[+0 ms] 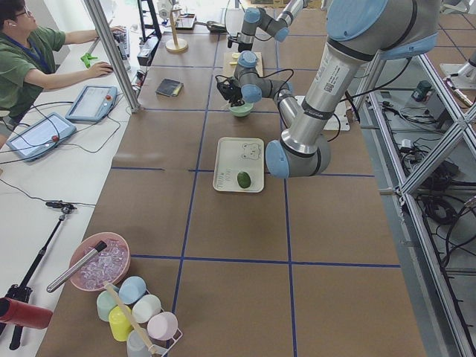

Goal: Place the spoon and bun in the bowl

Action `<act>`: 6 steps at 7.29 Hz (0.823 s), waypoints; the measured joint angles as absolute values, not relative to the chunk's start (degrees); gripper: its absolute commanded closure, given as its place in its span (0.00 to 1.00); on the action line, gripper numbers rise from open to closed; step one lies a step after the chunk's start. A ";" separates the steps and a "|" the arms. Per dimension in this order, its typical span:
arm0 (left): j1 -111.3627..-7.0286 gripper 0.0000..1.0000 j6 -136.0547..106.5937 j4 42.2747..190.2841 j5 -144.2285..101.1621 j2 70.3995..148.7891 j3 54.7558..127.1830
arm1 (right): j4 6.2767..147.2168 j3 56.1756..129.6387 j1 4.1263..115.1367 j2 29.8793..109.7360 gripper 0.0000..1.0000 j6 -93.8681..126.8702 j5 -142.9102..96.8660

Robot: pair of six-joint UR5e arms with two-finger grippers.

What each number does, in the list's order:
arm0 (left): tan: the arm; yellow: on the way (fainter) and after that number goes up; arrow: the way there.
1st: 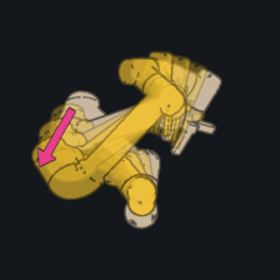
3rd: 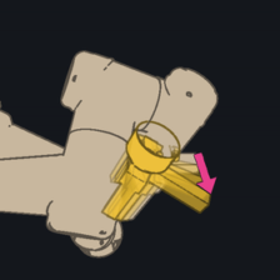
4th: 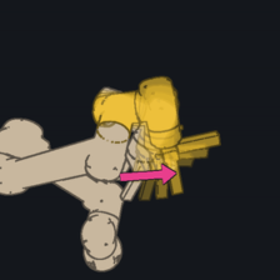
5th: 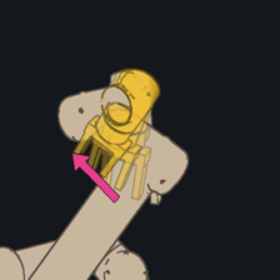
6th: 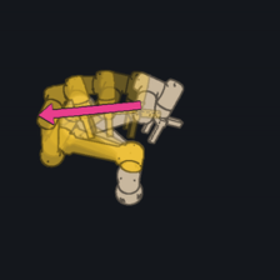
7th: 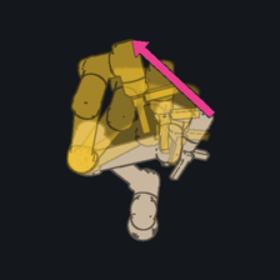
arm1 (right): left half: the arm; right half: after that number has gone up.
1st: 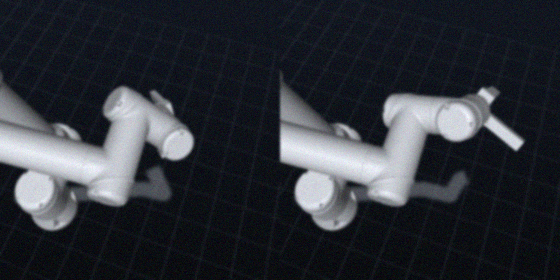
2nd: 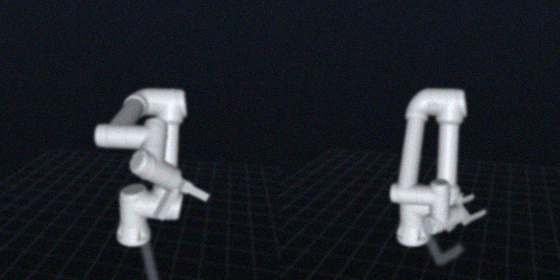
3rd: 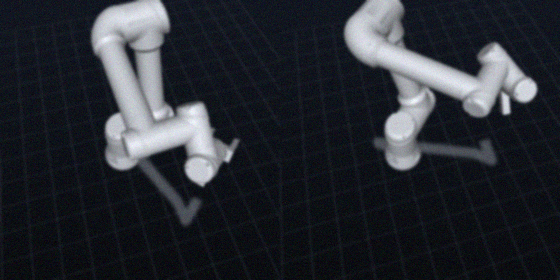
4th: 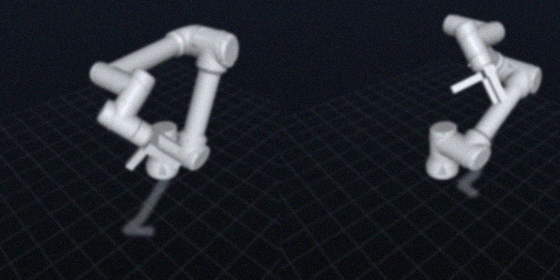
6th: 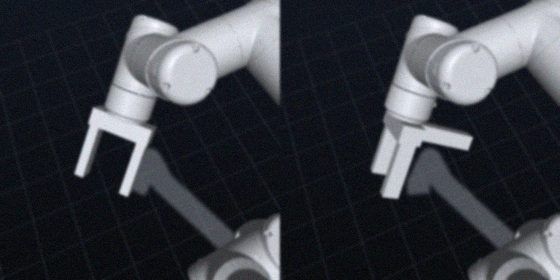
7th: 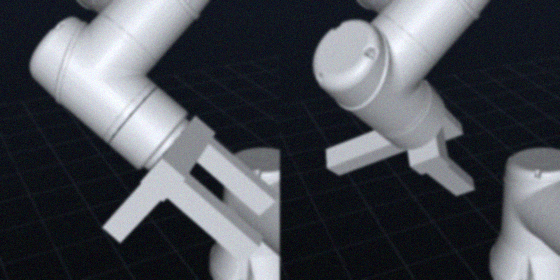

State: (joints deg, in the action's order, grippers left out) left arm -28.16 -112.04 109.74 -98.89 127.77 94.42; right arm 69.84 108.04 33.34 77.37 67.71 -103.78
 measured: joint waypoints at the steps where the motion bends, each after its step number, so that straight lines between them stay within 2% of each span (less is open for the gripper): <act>1: -28.03 0.00 -111.71 109.76 -98.83 127.84 94.61 | 69.88 108.04 33.45 76.95 1.00 67.79 -103.79; 4: -28.06 0.00 -108.67 109.24 -99.50 126.88 97.59 | 70.06 107.93 33.64 75.16 1.00 67.95 -103.74; 6: -29.36 0.00 -101.19 104.74 -100.04 123.51 103.45 | 73.23 107.58 33.52 70.14 1.00 68.23 -103.66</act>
